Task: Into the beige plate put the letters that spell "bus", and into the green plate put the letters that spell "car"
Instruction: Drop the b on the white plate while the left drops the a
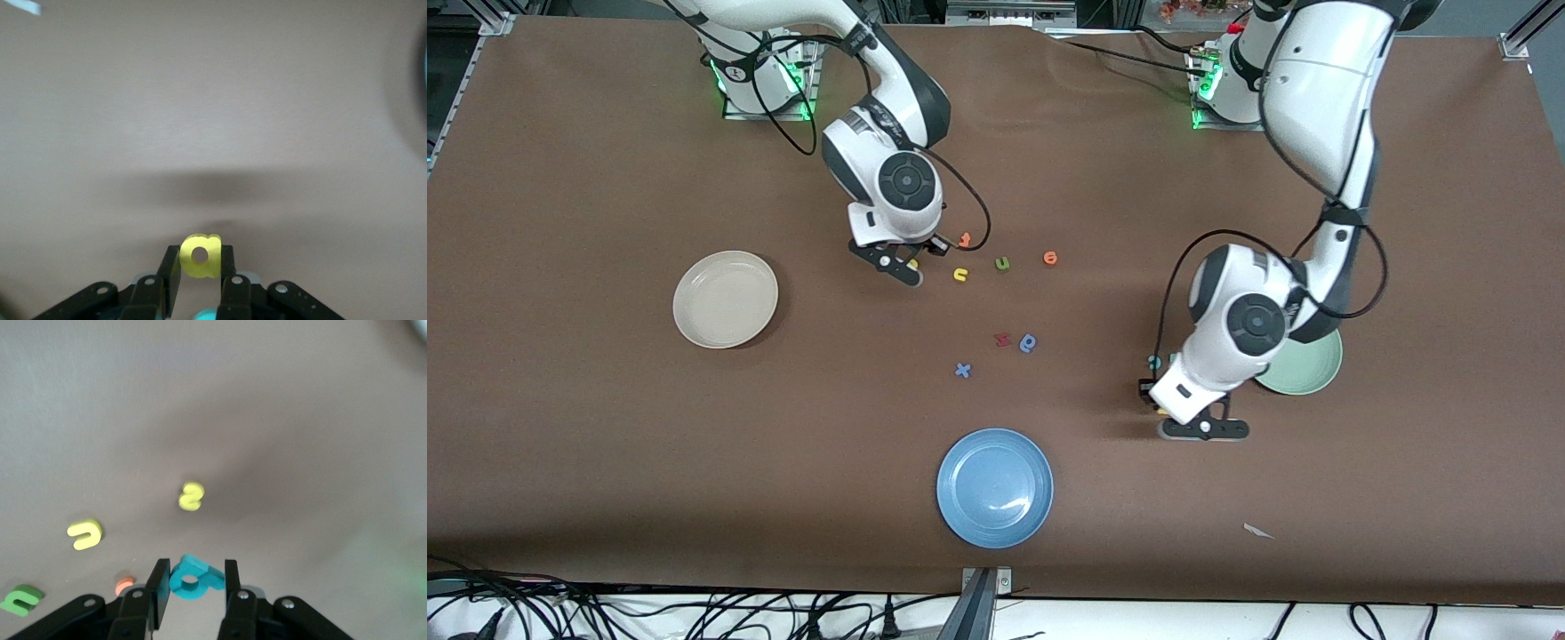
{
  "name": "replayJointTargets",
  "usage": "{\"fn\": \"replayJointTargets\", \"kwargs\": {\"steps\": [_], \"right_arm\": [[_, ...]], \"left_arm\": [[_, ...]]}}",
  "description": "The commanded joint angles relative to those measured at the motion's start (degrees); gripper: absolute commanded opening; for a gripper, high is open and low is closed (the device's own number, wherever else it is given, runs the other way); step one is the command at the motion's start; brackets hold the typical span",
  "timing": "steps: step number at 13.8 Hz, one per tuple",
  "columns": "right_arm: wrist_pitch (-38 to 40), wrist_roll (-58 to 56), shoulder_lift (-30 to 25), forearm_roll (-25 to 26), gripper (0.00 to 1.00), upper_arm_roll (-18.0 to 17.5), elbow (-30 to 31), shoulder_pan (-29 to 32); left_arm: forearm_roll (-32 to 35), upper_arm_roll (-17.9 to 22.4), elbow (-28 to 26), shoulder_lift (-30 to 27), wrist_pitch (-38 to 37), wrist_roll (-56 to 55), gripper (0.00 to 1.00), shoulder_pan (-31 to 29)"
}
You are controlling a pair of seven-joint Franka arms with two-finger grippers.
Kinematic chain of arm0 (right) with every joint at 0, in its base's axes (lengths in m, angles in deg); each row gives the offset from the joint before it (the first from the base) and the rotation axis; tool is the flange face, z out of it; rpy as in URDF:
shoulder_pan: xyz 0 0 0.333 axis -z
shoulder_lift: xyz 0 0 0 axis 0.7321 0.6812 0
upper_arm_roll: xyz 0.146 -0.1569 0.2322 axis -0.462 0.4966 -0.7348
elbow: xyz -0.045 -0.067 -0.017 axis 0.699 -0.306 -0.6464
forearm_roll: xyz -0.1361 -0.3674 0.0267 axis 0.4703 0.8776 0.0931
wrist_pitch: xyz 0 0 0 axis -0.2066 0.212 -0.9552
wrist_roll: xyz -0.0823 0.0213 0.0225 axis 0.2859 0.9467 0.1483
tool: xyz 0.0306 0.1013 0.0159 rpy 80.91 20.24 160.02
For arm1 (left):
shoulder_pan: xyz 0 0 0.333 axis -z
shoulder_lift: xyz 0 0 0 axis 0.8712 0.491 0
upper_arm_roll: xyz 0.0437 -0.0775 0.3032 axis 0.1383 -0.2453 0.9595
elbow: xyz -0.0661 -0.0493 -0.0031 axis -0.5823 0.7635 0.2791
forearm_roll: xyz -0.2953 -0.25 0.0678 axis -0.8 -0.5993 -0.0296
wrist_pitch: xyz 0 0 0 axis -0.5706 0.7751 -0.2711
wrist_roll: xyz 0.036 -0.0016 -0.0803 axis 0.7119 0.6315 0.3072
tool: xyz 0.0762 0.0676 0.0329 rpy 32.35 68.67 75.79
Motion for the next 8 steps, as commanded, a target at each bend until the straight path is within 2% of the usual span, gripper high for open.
{"fn": "replayJointTargets", "kwargs": {"steps": [1,4,6,8], "right_arm": [[6.3,-10.7,-0.1,-0.5,0.14,3.1,-3.5,2.6],[6.9,-25.3,-2.6,-3.5,0.14,8.5,-3.8,4.7],[6.9,-37.2,-3.0,-3.5,0.14,15.0,-3.8,4.8],[5.3,-49.3,-2.1,-3.4,0.14,21.6,-3.6,5.2]], "left_arm": [[1.5,-0.4,-6.3,-5.7,-2.3,8.2,0.21,-3.4],[1.5,-0.4,-11.5,-8.0,-2.1,13.5,0.22,-6.2],[3.0,0.3,-16.1,-9.7,-0.7,16.1,0.22,-7.0],[5.6,0.4,-23.0,-12.4,4.0,16.1,0.22,-8.3]]}}
